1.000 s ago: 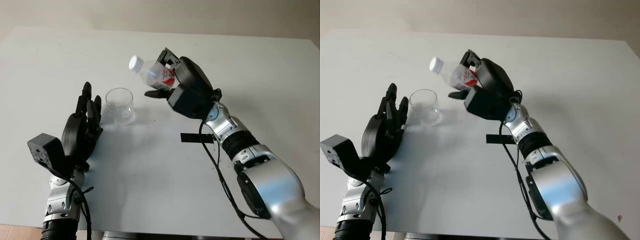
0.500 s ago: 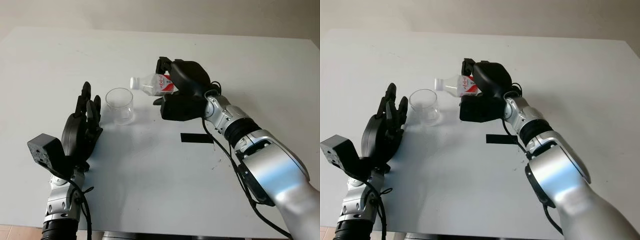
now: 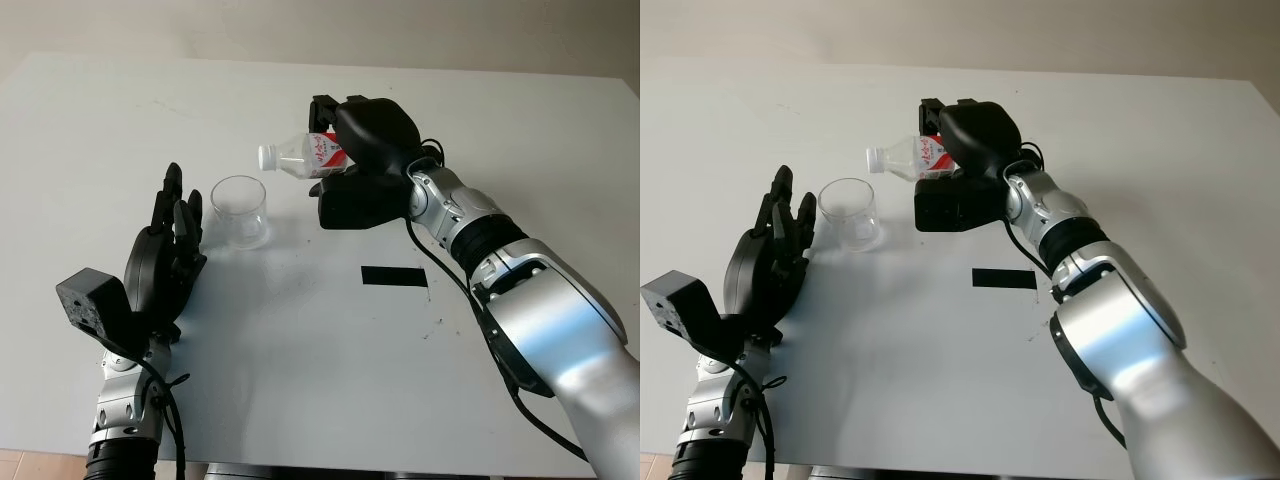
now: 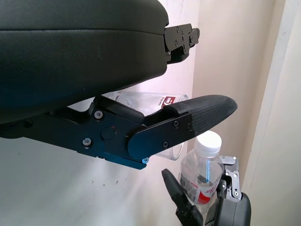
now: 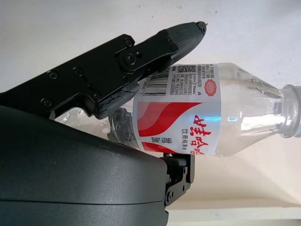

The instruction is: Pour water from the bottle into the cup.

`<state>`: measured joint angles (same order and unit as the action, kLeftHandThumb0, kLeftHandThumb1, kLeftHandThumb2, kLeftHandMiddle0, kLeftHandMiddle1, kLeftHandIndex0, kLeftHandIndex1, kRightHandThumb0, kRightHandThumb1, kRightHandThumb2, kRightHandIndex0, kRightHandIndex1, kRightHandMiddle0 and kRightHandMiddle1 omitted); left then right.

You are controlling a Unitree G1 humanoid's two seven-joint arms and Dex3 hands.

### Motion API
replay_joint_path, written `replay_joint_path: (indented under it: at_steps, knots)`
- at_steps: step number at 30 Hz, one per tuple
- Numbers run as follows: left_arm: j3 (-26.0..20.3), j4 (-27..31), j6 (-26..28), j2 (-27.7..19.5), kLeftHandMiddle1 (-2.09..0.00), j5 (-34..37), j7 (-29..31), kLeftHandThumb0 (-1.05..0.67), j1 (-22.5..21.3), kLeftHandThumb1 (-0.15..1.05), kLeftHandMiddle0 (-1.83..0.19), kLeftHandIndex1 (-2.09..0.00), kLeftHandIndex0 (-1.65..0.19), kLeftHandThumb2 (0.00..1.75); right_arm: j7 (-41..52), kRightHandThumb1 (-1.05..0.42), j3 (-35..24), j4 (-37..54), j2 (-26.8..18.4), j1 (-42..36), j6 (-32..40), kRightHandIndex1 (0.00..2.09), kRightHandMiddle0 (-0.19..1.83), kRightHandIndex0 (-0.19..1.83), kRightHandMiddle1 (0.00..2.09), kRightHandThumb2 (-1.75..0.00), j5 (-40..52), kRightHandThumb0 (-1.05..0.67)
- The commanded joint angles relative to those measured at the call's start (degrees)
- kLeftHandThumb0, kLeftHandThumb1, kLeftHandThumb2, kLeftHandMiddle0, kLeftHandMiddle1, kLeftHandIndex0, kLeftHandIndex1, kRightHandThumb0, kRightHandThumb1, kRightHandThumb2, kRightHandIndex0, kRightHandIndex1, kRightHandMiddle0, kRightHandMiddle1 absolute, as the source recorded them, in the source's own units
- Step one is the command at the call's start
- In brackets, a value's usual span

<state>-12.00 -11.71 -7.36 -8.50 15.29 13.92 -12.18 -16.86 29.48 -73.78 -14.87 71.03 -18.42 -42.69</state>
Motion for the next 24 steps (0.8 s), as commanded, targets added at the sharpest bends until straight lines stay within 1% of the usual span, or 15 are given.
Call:
replay_joint_path:
  at_steps: [1, 10, 17, 24]
  knots:
    - [0.3, -0.9, 0.0, 0.7, -0.05, 0.0, 0.1, -0.77, 0.7, 1.05, 0.09, -0.05, 0.15, 0.77, -0.3, -1.05, 0.1, 0.5, -0.5, 2.9, 0.1, 2.09, 0.34, 0.8, 2.09, -0.19, 0.0, -0.2]
    - [0.4, -1.2, -0.7, 0.8, -0.06, -0.4, -0.1, -0.78, 0.9, 1.05, 0.09, -0.05, 0.15, 0.77, -1.2, -1.05, 1.2, 0.5, -0.4, 3.8, -0.9, 2.09, 0.4, 0.89, 2.09, -0.22, -0.7, -0.21]
    - [0.4, -1.1, -0.1, 1.0, -0.05, 0.0, -0.1, -0.77, 0.8, 1.05, 0.1, -0.05, 0.15, 0.77, -1.6, -1.05, 2.0, 0.5, -0.4, 4.3, -1.8, 2.09, 0.42, 0.97, 2.09, -0.24, -1.3, -0.21]
    - [0.5, -1.5, -0.7, 1.2, -0.06, -0.3, -0.3, -0.78, 0.7, 1.05, 0.1, -0.05, 0.15, 0.77, -3.0, -1.05, 3.3, 0.5, -0.6, 4.7, -2.6, 2.09, 0.41, 0.96, 2.09, -0.27, -2.9, -0.23]
